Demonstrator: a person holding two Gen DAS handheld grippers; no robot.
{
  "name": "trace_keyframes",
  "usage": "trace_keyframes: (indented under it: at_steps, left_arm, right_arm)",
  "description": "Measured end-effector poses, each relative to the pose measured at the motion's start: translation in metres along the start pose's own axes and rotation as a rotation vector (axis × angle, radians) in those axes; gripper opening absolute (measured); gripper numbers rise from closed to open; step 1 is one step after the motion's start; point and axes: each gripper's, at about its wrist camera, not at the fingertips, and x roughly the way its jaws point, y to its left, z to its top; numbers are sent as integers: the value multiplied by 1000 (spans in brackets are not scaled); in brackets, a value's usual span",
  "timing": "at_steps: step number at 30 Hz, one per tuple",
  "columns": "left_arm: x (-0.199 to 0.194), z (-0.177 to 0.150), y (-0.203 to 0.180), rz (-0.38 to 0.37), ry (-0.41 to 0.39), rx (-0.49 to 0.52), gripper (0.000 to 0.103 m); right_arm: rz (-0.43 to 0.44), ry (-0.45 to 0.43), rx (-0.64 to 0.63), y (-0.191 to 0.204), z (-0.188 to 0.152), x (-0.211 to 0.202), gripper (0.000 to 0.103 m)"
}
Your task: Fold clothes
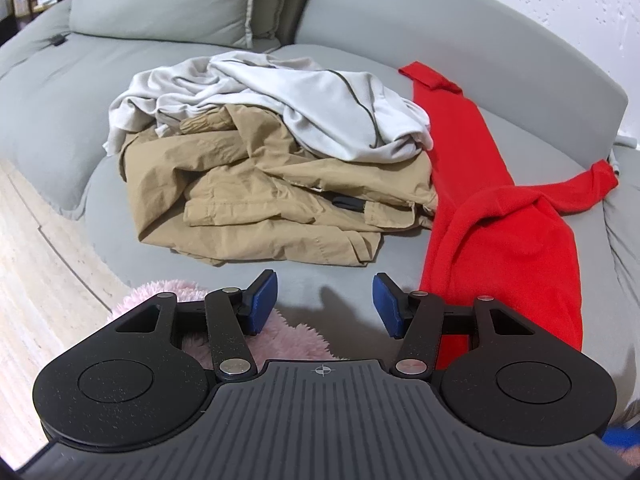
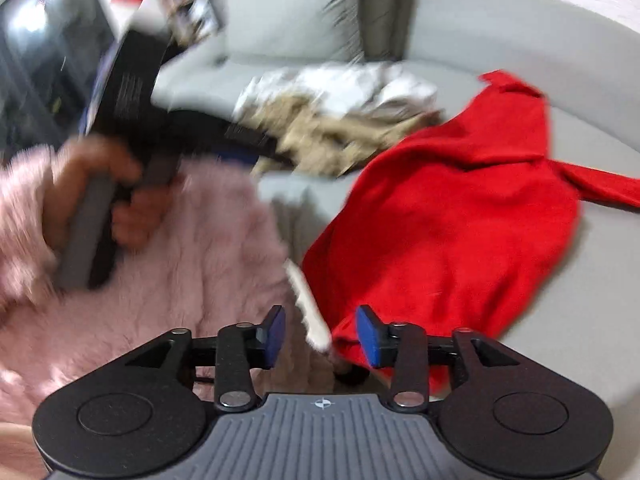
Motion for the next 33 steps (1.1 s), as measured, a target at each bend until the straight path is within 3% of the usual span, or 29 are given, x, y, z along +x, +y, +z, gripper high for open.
trace_keyframes:
  at_steps: [3, 6, 8, 11, 13, 15, 21, 25, 29, 32, 33]
  left_arm:
    - [-1, -5, -26, -129, 94, 141, 60]
    - [0, -16, -46, -133, 197, 203, 55]
    - [4, -18, -46, -197, 264, 135, 54]
    - [16, -18, -36, -269, 383, -41, 37]
    - [24, -16, -29, -289, 442, -146, 34]
    - [29, -15, -32, -258, 444, -159, 29]
    - [53, -20, -40, -193, 437, -173, 30]
    - [61, -21, -47, -176, 422, -144, 36]
    - [70, -22, -53, -185, 418, -130, 34]
    - [66, -22, -56, -208, 417, -110, 4]
    - [63, -22, -57, -214, 414, -102, 3]
  right_arm:
    - [-126, -16, 54, -26, -4, -9, 32]
    - [-120, -31, 100, -32, -7, -9, 29]
    - [-98, -40, 108, -29, -9, -5, 29]
    - [-83, -48, 124, -22, -10, 5, 30]
    - [-74, -53, 138, -18, -10, 13, 30]
    - [-70, -57, 148, -17, -8, 15, 30]
    - [-74, -68, 171, -21, -14, 9, 30]
    - [-78, -70, 190, -25, -19, 7, 31]
    - [-92, -63, 202, -28, -23, 8, 31]
    - [-101, -59, 199, -28, -24, 7, 31]
    - [-103, -58, 193, -27, -24, 6, 31]
